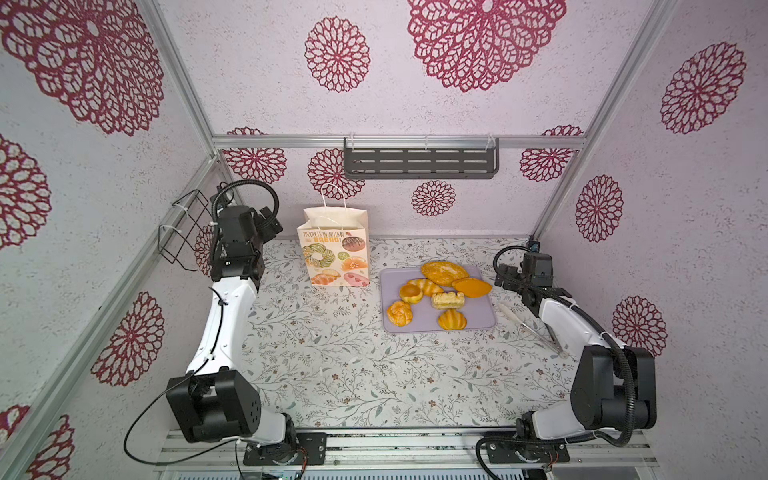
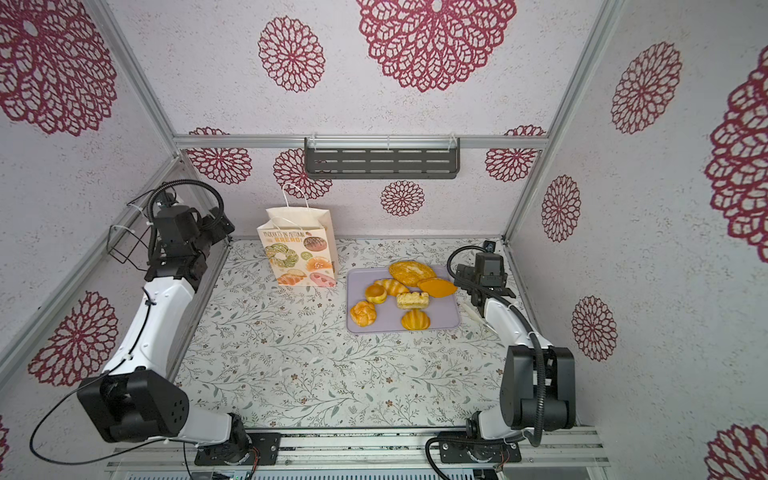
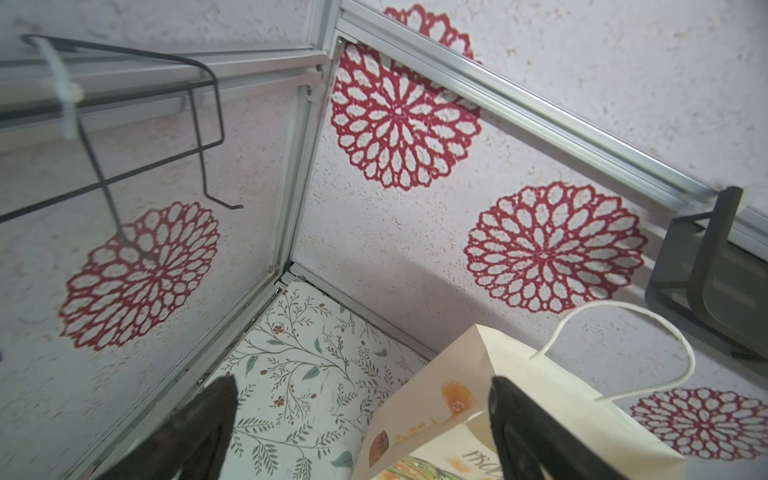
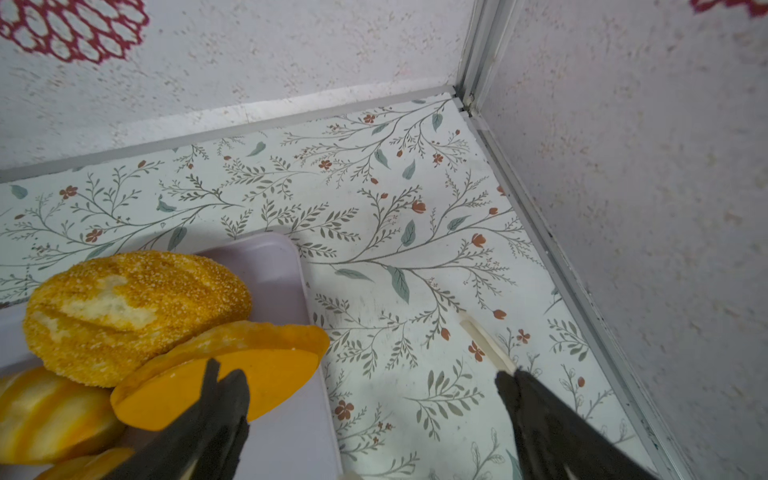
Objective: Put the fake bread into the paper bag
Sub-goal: 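Reach left gripper to the bag's top edge while right gripper nears tongs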
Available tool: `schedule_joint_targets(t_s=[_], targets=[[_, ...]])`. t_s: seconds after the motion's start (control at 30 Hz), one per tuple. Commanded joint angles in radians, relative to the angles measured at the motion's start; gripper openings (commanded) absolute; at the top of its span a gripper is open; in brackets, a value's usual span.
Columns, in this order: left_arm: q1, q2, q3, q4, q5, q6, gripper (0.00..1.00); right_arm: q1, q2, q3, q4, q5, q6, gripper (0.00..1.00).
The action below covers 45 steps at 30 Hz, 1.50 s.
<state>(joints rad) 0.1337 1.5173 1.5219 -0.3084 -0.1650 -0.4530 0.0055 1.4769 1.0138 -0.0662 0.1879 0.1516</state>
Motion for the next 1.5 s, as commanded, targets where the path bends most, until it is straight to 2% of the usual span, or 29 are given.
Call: schedule_joint_targets(t_s=[0.0, 0.37, 0.63, 0.93, 1.23, 1.37, 1.47], targets=[[0.008, 0.086, 0.141, -0.210, 0.134, 0.063, 0.97, 0.003, -0.021, 0.035, -0.076, -0.031, 0.023, 0.99], [0.003, 0.408, 0.637, -0.578, 0.288, 0.117, 0.97, 0.004, -0.078, 0.026, -0.143, -0.038, 0.007, 0.99], [-0.054, 0.620, 0.924, -0.766, 0.265, 0.186, 0.97, 0.004, -0.111, 0.026, -0.183, -0.053, 0.006, 0.99], [-0.110, 0.685, 0.959, -0.741, 0.200, 0.217, 0.97, 0.003, -0.126, 0.013, -0.189, -0.057, 0.009, 0.99], [-0.127, 0.733, 0.971, -0.727, 0.101, 0.227, 0.97, 0.004, -0.136, 0.000, -0.188, -0.056, 0.008, 0.99], [-0.127, 0.740, 0.972, -0.719, 0.093, 0.223, 0.99, 0.004, -0.139, -0.001, -0.185, -0.054, 0.007, 0.99], [-0.127, 0.738, 0.969, -0.707, 0.097, 0.219, 0.91, 0.004, -0.139, -0.001, -0.185, -0.054, 0.008, 0.99]])
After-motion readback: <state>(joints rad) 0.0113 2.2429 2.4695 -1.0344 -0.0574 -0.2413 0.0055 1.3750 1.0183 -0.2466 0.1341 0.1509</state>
